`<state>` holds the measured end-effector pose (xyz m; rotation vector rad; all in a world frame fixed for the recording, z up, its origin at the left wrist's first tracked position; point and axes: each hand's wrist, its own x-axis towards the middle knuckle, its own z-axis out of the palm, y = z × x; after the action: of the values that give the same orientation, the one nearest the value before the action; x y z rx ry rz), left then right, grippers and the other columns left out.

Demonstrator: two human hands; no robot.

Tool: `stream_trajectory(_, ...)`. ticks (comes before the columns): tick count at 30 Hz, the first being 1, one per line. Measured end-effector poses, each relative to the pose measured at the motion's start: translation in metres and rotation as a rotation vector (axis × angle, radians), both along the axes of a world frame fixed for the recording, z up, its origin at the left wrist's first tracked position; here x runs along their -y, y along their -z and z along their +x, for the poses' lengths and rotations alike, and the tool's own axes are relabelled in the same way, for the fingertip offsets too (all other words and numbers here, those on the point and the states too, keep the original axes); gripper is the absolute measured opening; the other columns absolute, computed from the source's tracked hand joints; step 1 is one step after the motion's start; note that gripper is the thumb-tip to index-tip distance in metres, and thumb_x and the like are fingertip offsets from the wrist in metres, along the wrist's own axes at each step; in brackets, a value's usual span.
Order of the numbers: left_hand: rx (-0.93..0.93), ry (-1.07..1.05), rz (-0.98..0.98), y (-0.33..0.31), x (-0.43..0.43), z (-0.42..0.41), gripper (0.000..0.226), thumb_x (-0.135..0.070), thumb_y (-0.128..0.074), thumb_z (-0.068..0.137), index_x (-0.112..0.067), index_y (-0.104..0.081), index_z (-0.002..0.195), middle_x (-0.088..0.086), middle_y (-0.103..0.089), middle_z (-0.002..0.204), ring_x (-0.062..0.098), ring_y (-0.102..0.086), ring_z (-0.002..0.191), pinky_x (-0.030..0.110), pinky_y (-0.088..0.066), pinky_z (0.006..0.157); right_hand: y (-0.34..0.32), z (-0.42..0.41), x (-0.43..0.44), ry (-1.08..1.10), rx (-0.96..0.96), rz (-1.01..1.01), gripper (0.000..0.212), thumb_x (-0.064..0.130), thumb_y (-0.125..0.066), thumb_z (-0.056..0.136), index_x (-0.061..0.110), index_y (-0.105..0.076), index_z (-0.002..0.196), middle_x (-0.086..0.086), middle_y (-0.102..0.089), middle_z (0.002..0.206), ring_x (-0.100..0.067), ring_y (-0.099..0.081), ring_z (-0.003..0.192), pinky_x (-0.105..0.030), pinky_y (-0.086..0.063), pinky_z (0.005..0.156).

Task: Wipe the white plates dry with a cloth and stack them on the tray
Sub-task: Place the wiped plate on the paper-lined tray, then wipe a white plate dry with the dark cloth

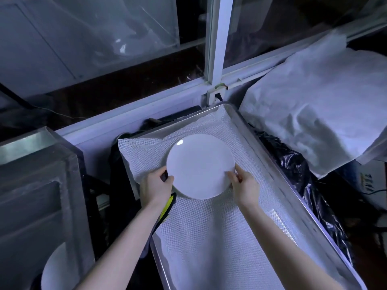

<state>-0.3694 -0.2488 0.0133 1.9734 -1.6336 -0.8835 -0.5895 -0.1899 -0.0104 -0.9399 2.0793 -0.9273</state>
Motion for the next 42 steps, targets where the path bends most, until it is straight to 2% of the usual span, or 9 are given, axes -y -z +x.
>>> stream_trajectory(7,-0.039,-0.015,0.043,-0.008,-0.002,-0.002,0.017,-0.025,-0.074,0.078,-0.035,-0.062,0.082,-0.021,-0.058,0.072,-0.005,-0.054,0.068,0.017,-0.036,0.051,0.001,0.002,0.0,-0.016,-0.042,-0.002,0.016,0.028,-0.055,0.098,0.022,-0.057,0.083,-0.016,-0.064,0.086,-0.027,-0.053,0.079,-0.033,-0.034,0.066)
stream_trajectory(12,-0.023,-0.025,-0.022,-0.018,-0.02,0.01,0.031,-0.025,-0.076,0.077,-0.035,-0.069,0.106,-0.025,-0.054,0.072,-0.011,-0.051,0.067,0.007,-0.031,0.052,0.002,-0.003,0.001,-0.023,-0.009,0.029,0.032,0.031,-0.053,0.1,0.028,-0.063,0.13,-0.011,-0.07,0.089,-0.028,-0.061,0.086,-0.031,-0.04,0.07)
stream_trajectory(15,-0.062,-0.07,-0.021,-0.025,-0.033,0.026,0.038,-0.027,-0.077,0.077,-0.033,-0.069,0.113,-0.023,-0.057,0.077,-0.011,-0.053,0.07,0.004,-0.033,0.052,0.001,-0.003,-0.001,-0.012,-0.036,0.05,0.039,0.033,-0.052,0.102,0.025,-0.057,0.14,-0.004,-0.067,0.083,-0.023,-0.057,0.086,-0.03,-0.039,0.068)
stream_trajectory(18,-0.142,-0.124,-0.025,-0.035,-0.047,0.044,0.038,-0.025,-0.078,0.076,-0.031,-0.07,0.114,-0.02,-0.06,0.084,-0.009,-0.056,0.077,0.001,-0.036,0.057,-0.007,0.006,-0.005,0.044,-0.066,0.064,0.051,0.035,-0.051,0.102,0.02,-0.045,0.15,-0.016,-0.066,0.104,-0.029,-0.059,0.102,-0.034,-0.043,0.08)
stream_trajectory(23,-0.229,-0.245,-0.082,-0.056,-0.072,0.083,0.031,-0.025,-0.08,0.073,-0.037,-0.072,0.101,-0.02,-0.063,0.082,-0.012,-0.058,0.074,0.0,-0.037,0.06,-0.035,0.06,-0.019,-0.079,-0.147,-0.101,0.035,0.029,-0.055,0.1,0.021,-0.061,0.135,-0.007,-0.056,0.105,-0.017,-0.053,0.088,-0.022,-0.033,0.079)
stream_trajectory(27,-0.344,-0.379,-0.149,-0.073,-0.1,0.134,0.031,-0.022,-0.082,0.072,-0.041,-0.071,0.094,-0.018,-0.062,0.083,-0.015,-0.058,0.071,0.0,-0.038,0.057,-0.056,0.135,-0.031,-0.347,-0.1,-0.217,0.023,0.025,-0.057,0.1,0.018,-0.072,0.116,-0.002,-0.058,0.094,-0.01,-0.055,0.077,-0.026,-0.044,0.083)
stream_trajectory(31,-0.457,-0.493,-0.19,-0.085,-0.129,0.203,0.026,-0.026,-0.082,0.067,-0.044,-0.071,0.081,-0.013,-0.071,0.082,0.009,-0.067,0.083,0.024,-0.053,0.076,-0.075,0.221,-0.042,-0.64,-0.092,-0.295,0.02,0.024,-0.06,0.099,0.017,-0.074,0.11,-0.002,-0.069,0.099,-0.01,-0.061,0.084,-0.016,-0.042,0.081)
stream_trajectory(37,-0.691,-0.676,-0.091,-0.09,-0.175,0.324,0.015,-0.015,-0.082,0.069,-0.026,-0.075,0.078,-0.003,-0.073,0.075,0.015,-0.067,0.066,0.03,-0.056,0.066,-0.08,0.341,-0.062,-0.865,-0.056,-0.257,0.017,0.017,-0.063,0.097,0.013,-0.075,0.108,-0.004,-0.069,0.095,-0.016,-0.064,0.085,-0.015,-0.044,0.081)
stream_trajectory(42,-0.822,-0.778,0.133,-0.074,-0.191,0.407,0.006,-0.011,-0.074,0.08,-0.011,-0.072,0.086,0.006,-0.063,0.056,0.016,-0.058,0.04,0.019,-0.045,0.041,-0.049,0.423,-0.076,-0.916,-0.085,-0.039,0.023,0.023,-0.061,0.098,0.013,-0.072,0.116,-0.005,-0.072,0.104,-0.02,-0.067,0.095,-0.013,-0.043,0.074)
